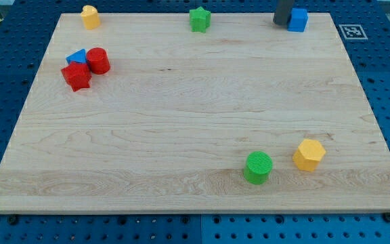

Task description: Point at the top of the red star

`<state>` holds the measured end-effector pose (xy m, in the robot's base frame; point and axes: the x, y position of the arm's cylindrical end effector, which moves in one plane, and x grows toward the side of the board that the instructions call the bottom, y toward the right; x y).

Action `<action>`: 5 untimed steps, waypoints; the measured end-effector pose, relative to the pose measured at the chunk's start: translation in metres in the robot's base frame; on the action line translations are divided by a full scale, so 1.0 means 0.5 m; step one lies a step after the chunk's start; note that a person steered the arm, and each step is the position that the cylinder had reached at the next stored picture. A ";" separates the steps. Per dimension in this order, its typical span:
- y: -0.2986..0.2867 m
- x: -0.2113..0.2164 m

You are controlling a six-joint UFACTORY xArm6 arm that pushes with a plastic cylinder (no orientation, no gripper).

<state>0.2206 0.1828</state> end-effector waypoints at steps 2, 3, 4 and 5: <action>0.040 0.000; 0.059 0.000; 0.013 0.059; -0.007 0.214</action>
<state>0.3278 0.1792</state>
